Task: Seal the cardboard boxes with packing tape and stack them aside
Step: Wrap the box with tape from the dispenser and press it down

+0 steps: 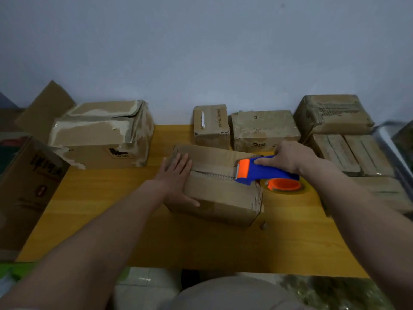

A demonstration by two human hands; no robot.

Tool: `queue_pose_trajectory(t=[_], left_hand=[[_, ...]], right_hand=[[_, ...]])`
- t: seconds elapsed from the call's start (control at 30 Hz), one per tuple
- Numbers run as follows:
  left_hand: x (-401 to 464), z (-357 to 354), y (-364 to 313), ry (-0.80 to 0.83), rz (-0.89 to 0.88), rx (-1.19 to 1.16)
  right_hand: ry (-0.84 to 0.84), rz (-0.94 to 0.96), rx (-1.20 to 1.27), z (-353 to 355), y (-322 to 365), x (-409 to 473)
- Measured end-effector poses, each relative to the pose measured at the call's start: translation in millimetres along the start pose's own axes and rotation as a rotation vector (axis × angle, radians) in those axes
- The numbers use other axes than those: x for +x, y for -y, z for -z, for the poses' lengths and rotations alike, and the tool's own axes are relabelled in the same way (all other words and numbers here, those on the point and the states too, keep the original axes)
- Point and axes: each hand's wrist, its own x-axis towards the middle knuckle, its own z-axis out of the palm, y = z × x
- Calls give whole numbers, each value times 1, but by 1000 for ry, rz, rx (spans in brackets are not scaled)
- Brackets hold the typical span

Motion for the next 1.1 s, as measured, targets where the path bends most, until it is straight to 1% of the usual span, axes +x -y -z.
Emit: queue_pose_trajectory(t=[0.07,0.17,0.23,0.33,0.5,0.77,0.93,1.03,1.1], left_hand=[[2,7,-17,-3,-8,24],[7,10,-71,-75,-165,-29],[12,8,-99,-124,-210,-70],[16,6,-110,-162,-180,-118],[16,7,-108,-146,-186,-127],[18,10,-108,-122,-191,-158],[17,11,-111,-106,-163,-151],[14,17,-126,-87,-93,-162],[15,21,-146,-128,-115,-158]], right_hand=[[-10,-16,0,0,3,-1],[-11,-17,12,-1,-1,-1],[-7,-11,25,-2,-3,-1],[4,0,39,-4,-5,1],[23,21,84,-8,-13,3],[13,-17,178,-1,-76,-7],[40,-15,206,-12,-85,-7],[51,-5,216,-20,-87,-3],[56,-8,245,-24,-88,-2]])
